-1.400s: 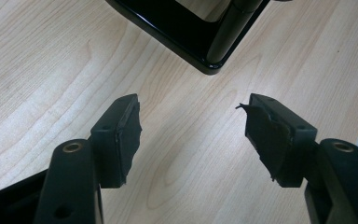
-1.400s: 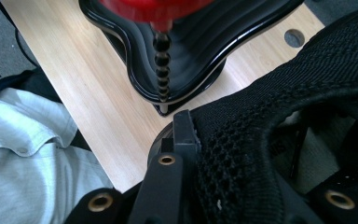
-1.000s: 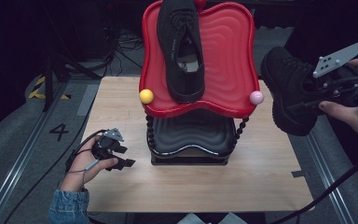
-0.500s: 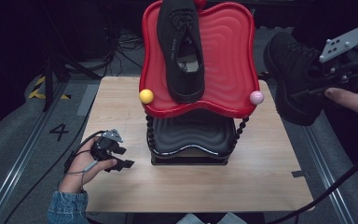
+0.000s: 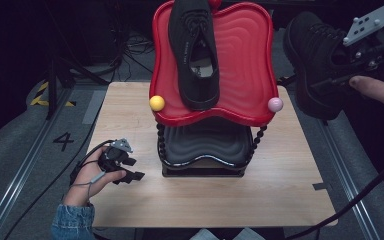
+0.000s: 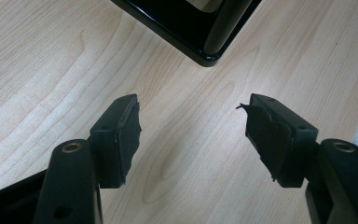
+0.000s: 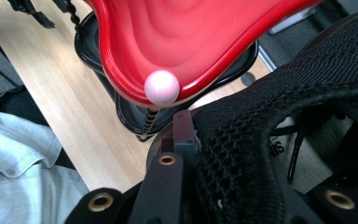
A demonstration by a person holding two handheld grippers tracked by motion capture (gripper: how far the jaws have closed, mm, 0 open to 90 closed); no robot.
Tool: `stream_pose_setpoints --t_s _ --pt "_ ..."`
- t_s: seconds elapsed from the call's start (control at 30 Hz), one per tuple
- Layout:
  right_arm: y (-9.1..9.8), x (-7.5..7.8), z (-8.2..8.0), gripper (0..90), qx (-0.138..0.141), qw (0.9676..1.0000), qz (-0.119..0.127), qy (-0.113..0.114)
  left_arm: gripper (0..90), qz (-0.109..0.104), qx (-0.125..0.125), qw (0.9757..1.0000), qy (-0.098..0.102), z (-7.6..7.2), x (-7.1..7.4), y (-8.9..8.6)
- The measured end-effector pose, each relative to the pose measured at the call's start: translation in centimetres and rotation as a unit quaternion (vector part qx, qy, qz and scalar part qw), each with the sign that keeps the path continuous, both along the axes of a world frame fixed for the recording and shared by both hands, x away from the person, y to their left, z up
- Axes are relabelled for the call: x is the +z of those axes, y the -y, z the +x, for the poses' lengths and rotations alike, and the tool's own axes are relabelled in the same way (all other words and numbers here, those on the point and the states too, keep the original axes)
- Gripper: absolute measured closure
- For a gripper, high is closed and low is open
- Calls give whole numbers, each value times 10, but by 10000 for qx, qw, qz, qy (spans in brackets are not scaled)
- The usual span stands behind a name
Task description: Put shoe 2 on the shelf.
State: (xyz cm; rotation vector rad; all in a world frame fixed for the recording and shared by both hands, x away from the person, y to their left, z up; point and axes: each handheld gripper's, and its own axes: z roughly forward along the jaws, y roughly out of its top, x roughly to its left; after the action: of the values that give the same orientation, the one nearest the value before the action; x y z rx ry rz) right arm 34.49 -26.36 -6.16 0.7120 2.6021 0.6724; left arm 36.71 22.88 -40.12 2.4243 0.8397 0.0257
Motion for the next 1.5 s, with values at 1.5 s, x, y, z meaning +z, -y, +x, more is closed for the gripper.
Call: stream_pose_setpoints --t_s 1.5 --pt "-109 21 7 859 717 9962 -217 449 350 -20 -154 9998 -124 9 -1 8"
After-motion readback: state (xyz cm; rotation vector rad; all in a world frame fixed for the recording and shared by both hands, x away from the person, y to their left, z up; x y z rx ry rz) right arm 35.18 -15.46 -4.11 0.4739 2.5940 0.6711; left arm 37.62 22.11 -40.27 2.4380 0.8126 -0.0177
